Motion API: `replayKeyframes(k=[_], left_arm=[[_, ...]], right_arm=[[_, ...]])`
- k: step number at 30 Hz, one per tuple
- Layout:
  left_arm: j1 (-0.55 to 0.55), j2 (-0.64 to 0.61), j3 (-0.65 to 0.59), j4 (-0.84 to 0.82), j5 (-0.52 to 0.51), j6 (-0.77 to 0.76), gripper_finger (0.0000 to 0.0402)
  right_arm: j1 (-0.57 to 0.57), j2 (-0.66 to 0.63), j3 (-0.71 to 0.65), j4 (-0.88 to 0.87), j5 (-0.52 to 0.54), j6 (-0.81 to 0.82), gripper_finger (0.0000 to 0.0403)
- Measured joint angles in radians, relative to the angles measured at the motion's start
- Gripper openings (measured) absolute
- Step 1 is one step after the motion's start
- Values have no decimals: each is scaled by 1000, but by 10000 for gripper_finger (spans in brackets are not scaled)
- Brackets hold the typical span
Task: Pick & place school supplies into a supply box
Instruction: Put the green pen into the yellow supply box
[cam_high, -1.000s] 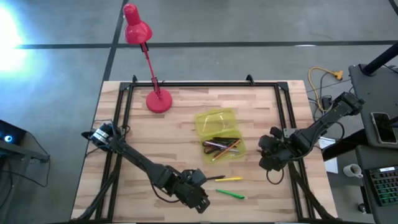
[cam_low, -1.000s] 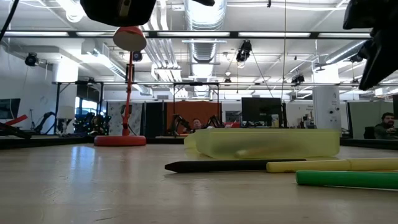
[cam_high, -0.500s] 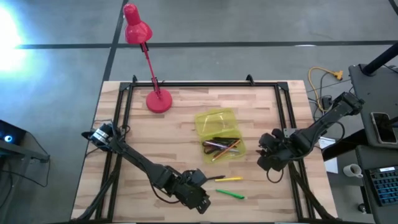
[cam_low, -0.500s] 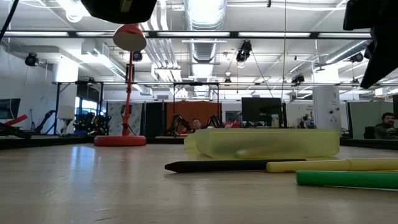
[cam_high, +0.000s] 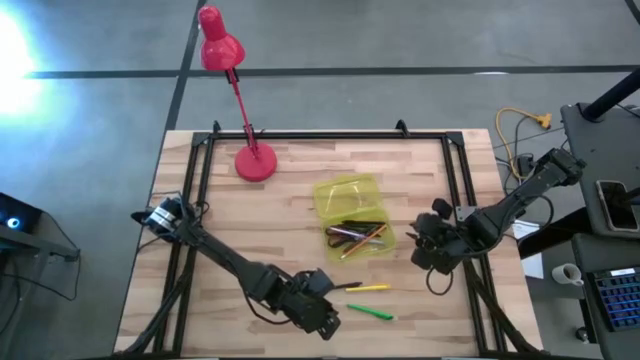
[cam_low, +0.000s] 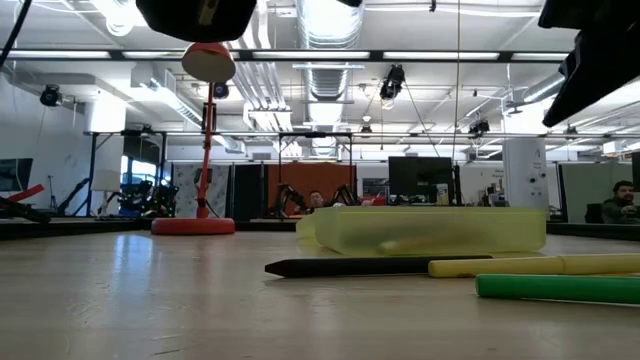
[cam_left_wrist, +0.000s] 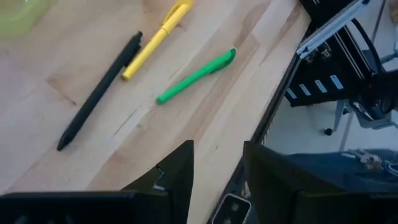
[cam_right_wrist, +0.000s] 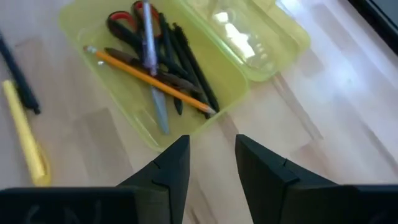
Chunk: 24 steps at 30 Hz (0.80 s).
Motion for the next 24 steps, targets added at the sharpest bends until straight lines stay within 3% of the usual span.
replayKeyframes(k=[3,9,24], left_arm=[[12,0,0,2,-1,-1,122],[28,0,0,22,-1,-5,122],[79,-1,0,61,-48,-17,122]], right_arm=[[0,0,4,3,-14,-9,118],[15,0,10,4,-81,130,118],[16,-1,10,16,-89,16,118]])
